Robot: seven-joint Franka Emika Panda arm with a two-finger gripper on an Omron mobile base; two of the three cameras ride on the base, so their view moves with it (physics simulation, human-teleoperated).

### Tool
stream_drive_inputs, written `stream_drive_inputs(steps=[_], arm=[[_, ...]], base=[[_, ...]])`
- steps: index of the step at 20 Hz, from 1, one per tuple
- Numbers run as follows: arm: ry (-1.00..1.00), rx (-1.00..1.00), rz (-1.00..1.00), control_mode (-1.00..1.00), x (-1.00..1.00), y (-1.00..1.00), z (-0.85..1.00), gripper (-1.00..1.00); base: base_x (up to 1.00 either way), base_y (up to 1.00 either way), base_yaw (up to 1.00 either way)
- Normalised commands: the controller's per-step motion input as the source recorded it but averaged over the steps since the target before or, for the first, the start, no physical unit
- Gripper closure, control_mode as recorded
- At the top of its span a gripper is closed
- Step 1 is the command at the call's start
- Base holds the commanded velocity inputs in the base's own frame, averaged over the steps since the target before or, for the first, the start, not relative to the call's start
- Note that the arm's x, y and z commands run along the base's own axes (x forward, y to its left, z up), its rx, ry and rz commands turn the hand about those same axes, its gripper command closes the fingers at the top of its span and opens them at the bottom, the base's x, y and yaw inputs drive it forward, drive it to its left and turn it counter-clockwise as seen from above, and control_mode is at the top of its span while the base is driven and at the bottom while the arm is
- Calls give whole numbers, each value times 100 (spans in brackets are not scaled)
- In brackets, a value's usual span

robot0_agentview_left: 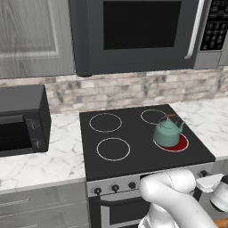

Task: Lower the heat of the kettle.

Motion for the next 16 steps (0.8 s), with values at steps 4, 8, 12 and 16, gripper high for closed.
stream_drive_inputs(steps=[4,8,12,16], arm=[[0,2,0,-100,-1,0,0,100],[0,10,0,-100,0,0,-1,100],[0,17,0,-100,0,0,-9,100],[0,23,0,-100,0,0,-1,100]], base=[[0,0,0],[0,0,0],[0,0,0],[0,0,0]])
